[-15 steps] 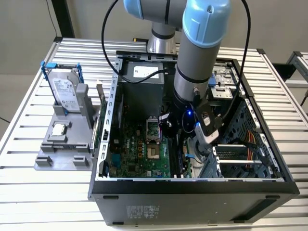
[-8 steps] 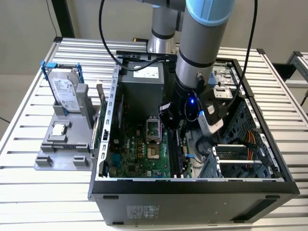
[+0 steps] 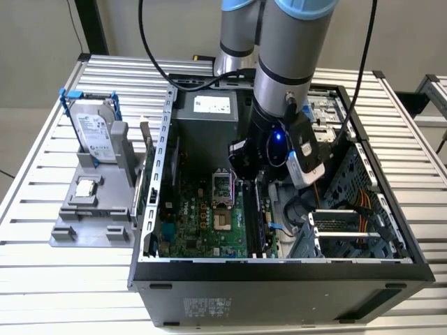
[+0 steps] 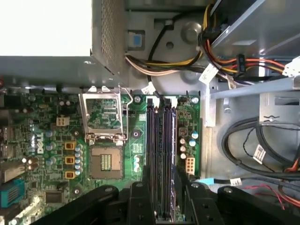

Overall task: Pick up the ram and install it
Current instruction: 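Insert the ram into the slot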

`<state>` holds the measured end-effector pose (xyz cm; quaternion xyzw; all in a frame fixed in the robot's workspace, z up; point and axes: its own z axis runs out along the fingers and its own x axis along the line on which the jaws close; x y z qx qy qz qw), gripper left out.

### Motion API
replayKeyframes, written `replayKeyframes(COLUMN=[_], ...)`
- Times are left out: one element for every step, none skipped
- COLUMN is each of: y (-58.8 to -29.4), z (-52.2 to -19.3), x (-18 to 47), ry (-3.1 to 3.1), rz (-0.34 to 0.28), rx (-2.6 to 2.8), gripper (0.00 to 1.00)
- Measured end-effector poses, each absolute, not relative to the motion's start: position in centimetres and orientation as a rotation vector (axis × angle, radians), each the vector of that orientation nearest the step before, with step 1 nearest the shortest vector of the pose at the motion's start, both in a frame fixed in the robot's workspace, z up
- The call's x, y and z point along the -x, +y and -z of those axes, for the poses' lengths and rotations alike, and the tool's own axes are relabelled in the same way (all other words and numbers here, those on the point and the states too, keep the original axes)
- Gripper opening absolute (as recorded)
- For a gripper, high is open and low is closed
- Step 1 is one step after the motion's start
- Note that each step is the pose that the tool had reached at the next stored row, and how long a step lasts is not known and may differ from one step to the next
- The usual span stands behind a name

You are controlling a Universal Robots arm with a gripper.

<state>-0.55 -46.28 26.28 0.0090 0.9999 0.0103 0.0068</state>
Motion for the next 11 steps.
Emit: replayKeyframes(y=[-46.28,-46.28,-46.28,-46.28,-46.28,-46.28,-46.28,-46.29,-46.29,-46.29,-46.29], z=[-26.29,-26.29,-26.29,-26.29,-26.29,-26.29,-26.29,-26.29,-26.29,-26.29,-26.29], x=[0.61,0.66,0.71,0.76,0.81,0.86,0.91,0.97,1.02,1.07,1.12], ry=[3.128,3.128,3.128,3.128,3.128,3.128,3.128,3.128,3.128,3.128,3.128], rz=[-0.032,-0.032,-0.032,-0.032,-0.032,-0.032,-0.032,-0.032,-0.032,-0.032,-0.032], rx=[-0.028,-0.028,-0.028,-0.028,-0.028,-0.028,-0.028,-0.028,-0.028,-0.028,-0.028], gripper=[0.0,0.0,0.0,0.0,0.0,0.0,0.0,0.0,0.0,0.0,0.0])
